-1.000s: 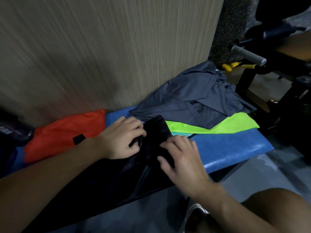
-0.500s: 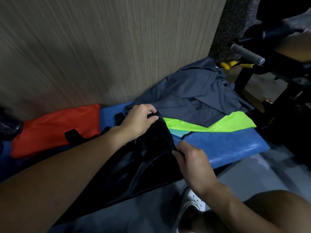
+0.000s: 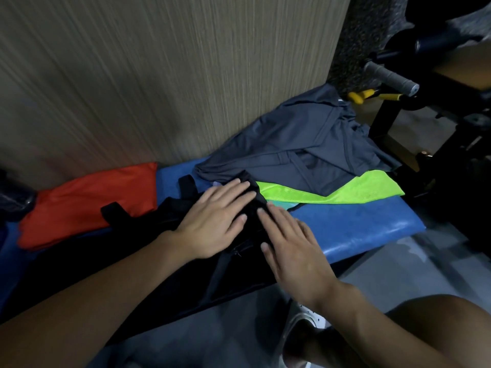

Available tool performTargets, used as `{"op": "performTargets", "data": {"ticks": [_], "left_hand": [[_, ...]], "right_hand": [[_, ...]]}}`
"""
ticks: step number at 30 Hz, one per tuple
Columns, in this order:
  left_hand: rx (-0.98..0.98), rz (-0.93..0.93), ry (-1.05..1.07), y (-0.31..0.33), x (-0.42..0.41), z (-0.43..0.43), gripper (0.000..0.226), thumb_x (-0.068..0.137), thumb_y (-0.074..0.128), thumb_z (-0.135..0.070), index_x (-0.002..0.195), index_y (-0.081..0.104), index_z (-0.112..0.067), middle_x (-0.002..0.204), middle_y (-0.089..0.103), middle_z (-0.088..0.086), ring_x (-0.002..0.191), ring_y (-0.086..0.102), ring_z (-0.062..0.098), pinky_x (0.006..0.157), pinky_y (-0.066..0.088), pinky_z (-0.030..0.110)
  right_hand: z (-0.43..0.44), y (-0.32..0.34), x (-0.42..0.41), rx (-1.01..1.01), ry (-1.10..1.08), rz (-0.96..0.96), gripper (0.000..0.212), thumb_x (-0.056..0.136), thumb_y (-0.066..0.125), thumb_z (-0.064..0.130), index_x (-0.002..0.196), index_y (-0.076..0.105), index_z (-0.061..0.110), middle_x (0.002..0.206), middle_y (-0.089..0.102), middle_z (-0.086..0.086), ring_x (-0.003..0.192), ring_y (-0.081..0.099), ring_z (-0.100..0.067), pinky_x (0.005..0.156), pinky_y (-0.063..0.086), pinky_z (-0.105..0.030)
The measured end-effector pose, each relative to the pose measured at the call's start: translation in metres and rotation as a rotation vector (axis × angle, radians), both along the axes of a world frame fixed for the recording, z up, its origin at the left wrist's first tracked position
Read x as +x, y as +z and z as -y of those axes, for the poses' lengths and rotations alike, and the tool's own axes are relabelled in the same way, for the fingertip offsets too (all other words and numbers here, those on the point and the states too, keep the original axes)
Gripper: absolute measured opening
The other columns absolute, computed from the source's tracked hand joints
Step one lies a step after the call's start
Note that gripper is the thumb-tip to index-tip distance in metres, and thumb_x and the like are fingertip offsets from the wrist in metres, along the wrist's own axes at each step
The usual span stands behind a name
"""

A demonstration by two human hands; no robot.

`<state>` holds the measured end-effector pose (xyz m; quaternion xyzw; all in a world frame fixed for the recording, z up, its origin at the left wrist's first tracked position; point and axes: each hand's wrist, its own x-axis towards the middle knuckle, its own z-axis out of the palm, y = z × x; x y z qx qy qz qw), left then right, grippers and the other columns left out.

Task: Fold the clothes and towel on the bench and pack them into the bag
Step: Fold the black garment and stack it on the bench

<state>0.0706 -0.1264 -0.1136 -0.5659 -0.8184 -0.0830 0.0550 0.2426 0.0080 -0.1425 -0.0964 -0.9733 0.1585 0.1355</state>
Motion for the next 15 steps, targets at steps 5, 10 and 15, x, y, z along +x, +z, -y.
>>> {"op": "performTargets", "data": {"ticks": [5, 10, 15], "left_hand": [[-0.211, -0.045, -0.013, -0.018, -0.01, 0.008, 0.065, 0.097, 0.021, -0.054, 0.158, 0.008, -0.035, 0.167, -0.002, -0.005, 0.153, -0.009, 0.011, 0.124, 0.006, 0.043], [-0.243, -0.059, -0.006, -0.024, -0.017, 0.012, 0.067, 0.097, 0.019, -0.059, 0.157, -0.002, -0.038, 0.166, -0.012, -0.007, 0.151, -0.018, 0.01, 0.124, 0.003, 0.042], [-0.078, 0.038, 0.059, -0.01, -0.009, 0.02, 0.062, 0.097, 0.026, -0.052, 0.154, 0.03, -0.028, 0.166, 0.014, -0.004, 0.153, 0.005, 0.012, 0.123, 0.012, 0.038]], "right_hand": [[0.0, -0.02, 0.006, 0.242, 0.069, 0.115, 0.058, 0.1, 0.029, 0.046, 0.146, 0.045, 0.013, 0.159, 0.03, -0.006, 0.147, 0.027, -0.021, 0.113, 0.024, -0.046], [-0.002, -0.019, 0.009, 0.267, 0.088, 0.169, 0.066, 0.1, 0.026, 0.052, 0.147, 0.043, 0.009, 0.157, 0.032, -0.01, 0.147, 0.027, -0.025, 0.111, 0.025, -0.049], [0.008, 0.0, 0.001, 0.246, 0.032, 0.115, 0.058, 0.098, 0.031, 0.049, 0.134, 0.057, 0.012, 0.144, 0.051, -0.007, 0.141, 0.039, -0.026, 0.108, 0.031, -0.055]]}}
